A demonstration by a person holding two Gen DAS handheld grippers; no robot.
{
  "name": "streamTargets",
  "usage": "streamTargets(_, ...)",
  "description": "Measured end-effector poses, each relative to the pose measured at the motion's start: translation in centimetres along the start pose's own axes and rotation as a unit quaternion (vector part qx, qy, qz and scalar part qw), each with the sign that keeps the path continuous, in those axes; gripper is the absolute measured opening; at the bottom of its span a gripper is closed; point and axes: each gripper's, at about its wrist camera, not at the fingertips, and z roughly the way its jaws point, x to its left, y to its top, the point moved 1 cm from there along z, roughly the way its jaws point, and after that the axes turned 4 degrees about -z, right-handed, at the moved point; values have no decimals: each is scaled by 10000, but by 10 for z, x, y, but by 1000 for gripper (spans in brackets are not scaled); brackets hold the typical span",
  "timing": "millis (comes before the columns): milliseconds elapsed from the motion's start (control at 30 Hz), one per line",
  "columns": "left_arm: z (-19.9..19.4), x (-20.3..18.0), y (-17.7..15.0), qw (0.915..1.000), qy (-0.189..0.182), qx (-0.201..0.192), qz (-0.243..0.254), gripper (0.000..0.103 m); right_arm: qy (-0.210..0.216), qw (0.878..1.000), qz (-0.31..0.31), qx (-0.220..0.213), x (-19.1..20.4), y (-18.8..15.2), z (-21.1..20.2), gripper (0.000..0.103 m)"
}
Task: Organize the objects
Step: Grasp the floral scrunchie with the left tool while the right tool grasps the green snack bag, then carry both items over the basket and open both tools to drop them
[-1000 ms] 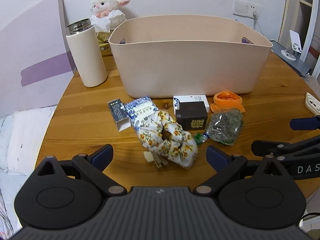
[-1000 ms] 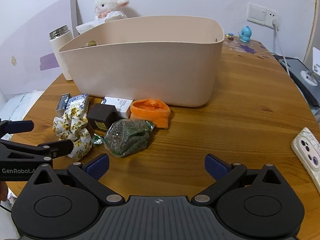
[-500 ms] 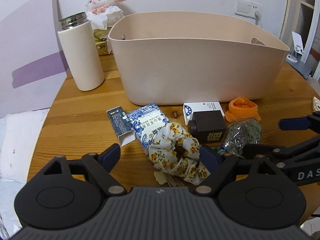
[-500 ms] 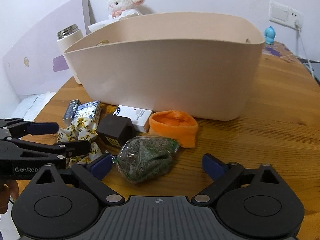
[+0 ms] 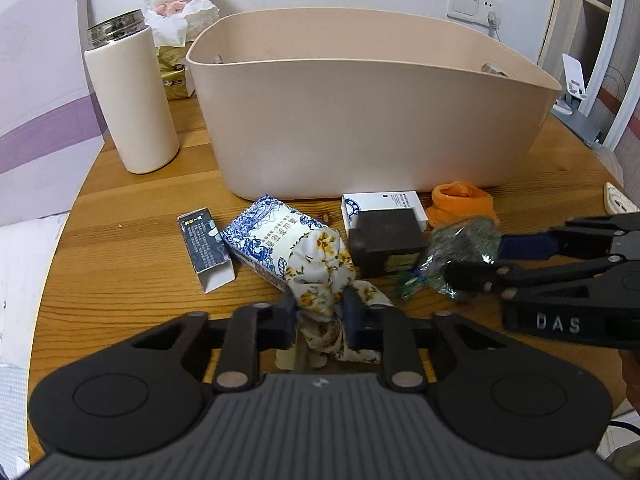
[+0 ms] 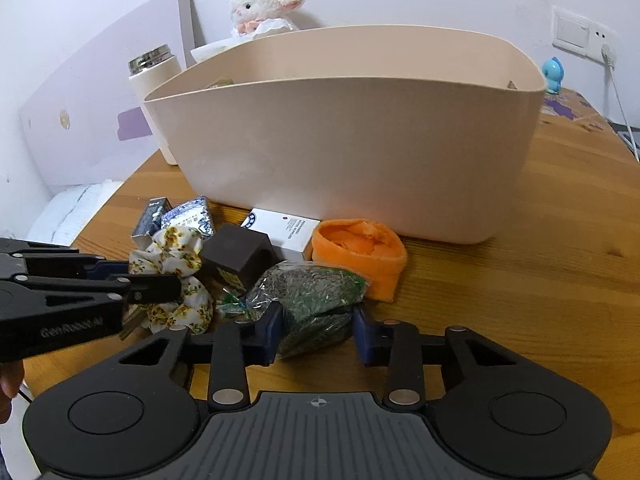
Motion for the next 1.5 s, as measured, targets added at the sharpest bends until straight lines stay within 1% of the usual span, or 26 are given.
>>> streamTargets(133,-13,2,0,9998,-47,-138,-110,19,-30,9999,1,-98,0,-4,-11,32)
streamTargets(267,-28,1,-1,9994,-2,-314,-138,18,-44,9995,-9,-312,-1,-6,-28,32)
streamTargets(367,-39,3,0,9988,26,-434,-212,18,-79,9986,-3,-522,-3,-2,-41,32)
streamTargets(500,-56,6,5,9973,59,-669,-302,18,-168,9957,21,-908,-8,10,-63,32)
streamTargets(767,-87,17,33,9911,-18,-1207,-558,18,-312,9871,0,-1571,-16,40,-94,32)
streamTargets(967,-97,19,56,9870,-81,-1472,-648,18,-360,9817,-29,-1870,-23,61,-105,32)
streamTargets(1133,-89,27,73,9853,-354,-1378,-941,18,-370,9809,-78,-1907,-21,70,-101,32)
streamTargets(1300,-76,36,81,9841,-519,-1211,-1195,18,-406,9816,-107,-1862,-21,76,-93,32)
streamTargets(1500,-64,40,90,9854,-414,-1121,-1216,18,-324,9835,-102,-1776,-20,76,-87,32)
